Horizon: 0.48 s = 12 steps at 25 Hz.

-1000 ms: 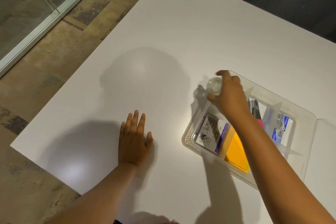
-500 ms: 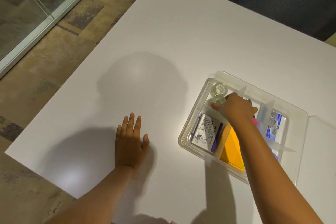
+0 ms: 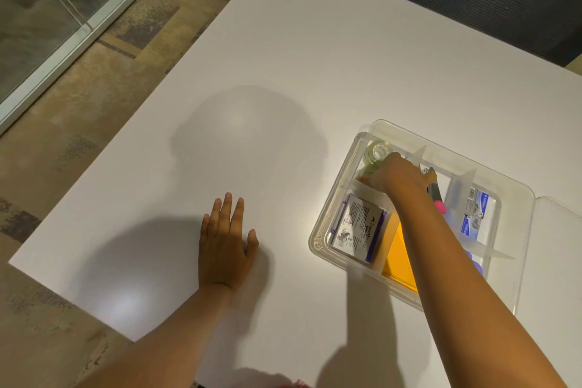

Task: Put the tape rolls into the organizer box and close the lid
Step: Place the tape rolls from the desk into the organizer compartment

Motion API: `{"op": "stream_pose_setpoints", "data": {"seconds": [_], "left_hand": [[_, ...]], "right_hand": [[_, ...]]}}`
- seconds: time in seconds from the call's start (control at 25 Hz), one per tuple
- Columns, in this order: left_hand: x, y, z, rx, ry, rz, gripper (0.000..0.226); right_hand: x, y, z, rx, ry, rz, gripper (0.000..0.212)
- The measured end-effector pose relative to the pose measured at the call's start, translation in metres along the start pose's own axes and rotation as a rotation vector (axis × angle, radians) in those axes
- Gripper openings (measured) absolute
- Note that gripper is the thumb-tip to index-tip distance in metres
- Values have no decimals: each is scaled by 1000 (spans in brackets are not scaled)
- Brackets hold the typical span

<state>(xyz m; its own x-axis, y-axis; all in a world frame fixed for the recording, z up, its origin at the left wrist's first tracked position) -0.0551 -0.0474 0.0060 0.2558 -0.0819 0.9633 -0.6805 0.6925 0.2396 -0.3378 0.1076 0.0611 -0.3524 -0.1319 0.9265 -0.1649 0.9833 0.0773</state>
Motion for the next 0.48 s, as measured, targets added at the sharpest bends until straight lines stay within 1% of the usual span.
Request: {"op": "stream_pose_setpoints", "data": {"seconds": [0.12,0.2,0.32,0.44,0.48], "left_hand": [[1,0,0,-2,2,-5,60],[1,1,0,-1,6,-9,60],[1,0,-1,-4,15,-9,60],[1,1,0,-5,24,-11,60],[1,1,0,-6,26,-13,60]], "right_hand": [[-4,-1,4,-1,-17,-17,67],[-5,-2,4,-7,-34,-24,65],[-4,-1,4,-13,-45,-25,56],[-2,-3,1,16,-52,-47,39],[1,-4,-1,26,-46,-49,37]]}}
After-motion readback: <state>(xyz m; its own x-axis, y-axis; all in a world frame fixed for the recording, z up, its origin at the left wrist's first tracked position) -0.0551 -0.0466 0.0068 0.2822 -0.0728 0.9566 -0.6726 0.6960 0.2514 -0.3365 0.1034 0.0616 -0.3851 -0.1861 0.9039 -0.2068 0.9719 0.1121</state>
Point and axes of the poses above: each hand's wrist, its own z-axis towards the middle knuckle, its own x-axis out of the back of the hand, y = z × x, the point moved 7 cm from there along z, towards the middle knuckle, and after that the axes turned 12 degrees about y, right-handed, at the moved point
